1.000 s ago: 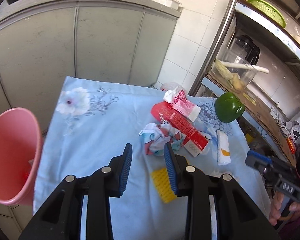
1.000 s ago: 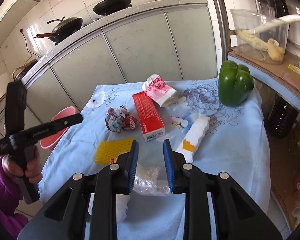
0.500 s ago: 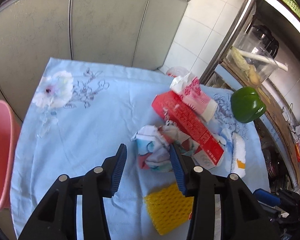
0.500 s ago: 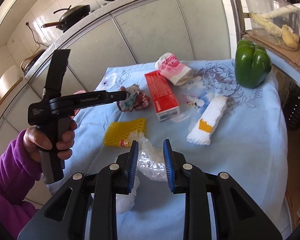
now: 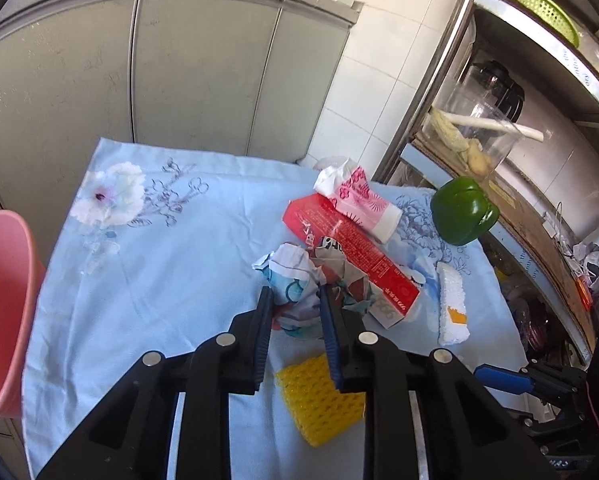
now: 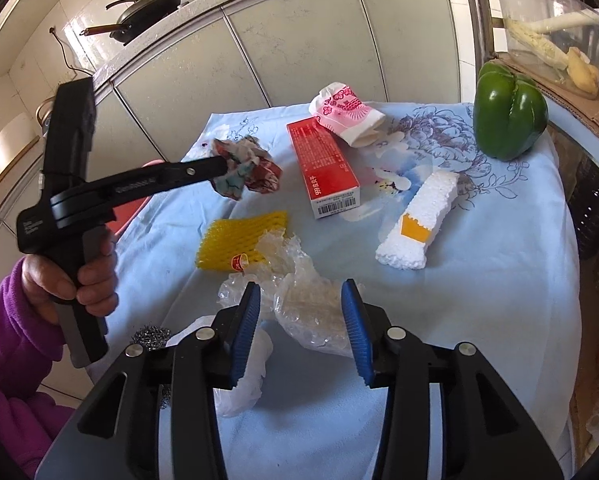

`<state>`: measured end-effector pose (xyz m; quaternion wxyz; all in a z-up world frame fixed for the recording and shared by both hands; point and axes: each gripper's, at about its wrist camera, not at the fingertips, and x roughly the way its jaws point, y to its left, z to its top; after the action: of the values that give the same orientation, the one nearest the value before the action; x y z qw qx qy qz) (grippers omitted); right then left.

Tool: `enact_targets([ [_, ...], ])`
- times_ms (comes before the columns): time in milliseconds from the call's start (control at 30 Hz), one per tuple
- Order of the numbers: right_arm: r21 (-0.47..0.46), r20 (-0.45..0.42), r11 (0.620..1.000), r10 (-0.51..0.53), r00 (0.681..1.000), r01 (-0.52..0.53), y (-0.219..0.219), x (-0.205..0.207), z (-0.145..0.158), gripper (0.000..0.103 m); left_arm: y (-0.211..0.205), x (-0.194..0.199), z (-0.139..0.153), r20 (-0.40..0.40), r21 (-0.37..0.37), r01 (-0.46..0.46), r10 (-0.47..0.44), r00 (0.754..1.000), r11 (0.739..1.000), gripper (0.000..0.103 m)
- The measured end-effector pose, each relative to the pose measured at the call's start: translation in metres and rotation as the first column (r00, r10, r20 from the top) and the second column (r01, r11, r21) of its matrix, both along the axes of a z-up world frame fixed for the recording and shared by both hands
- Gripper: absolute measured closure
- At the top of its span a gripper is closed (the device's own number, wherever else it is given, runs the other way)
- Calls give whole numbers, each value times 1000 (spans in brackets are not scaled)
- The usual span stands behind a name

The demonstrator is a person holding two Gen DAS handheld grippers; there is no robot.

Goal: Collect trash
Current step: 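Grasp the crumpled patterned paper with left while right grasps clear bubble plastic, then carry the paper and bubble plastic over the bin and open both grippers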

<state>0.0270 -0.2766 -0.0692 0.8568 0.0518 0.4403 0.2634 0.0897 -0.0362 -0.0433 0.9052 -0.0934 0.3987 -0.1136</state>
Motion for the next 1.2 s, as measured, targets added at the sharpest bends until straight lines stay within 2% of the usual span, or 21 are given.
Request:
enact_targets([
  [300,-59,-9,998,-13,1000,12,-5,0,-6,60,27,-37,26,68,-13,-29,30,997,1000,80],
  [367,-60,-11,998,-17,1000,16,-6,1,-9,52,33,-45,28,74,-9,-38,39,997,999,80],
  [567,-45,-23,999,4,1000,-5,-4,-1,-11,52,52,-65,31,76,-23,-75,77,994,997,80],
  [633,-41,-32,999,13,999,-14,-2,-2,-13,53,57,-70,32,79,-25,-84,86,993,996,80],
  [667,-37,-32,999,17,999,-18,-2,-3,-14,61,60,-74,33,81,-27,-90,92,992,996,80],
  [800,-57,-7,998,14,1000,-14,1,-11,-11,67,68,-83,35,87,-34,-106,109,990,994,80],
  [933,-59,27,998,-7,1000,9,-1,-16,-3,70,76,-92,37,100,-35,-121,124,987,992,80],
  [1200,-40,114,999,-31,993,36,3,-16,32,70,105,-110,41,134,-40,-186,190,973,982,80],
])
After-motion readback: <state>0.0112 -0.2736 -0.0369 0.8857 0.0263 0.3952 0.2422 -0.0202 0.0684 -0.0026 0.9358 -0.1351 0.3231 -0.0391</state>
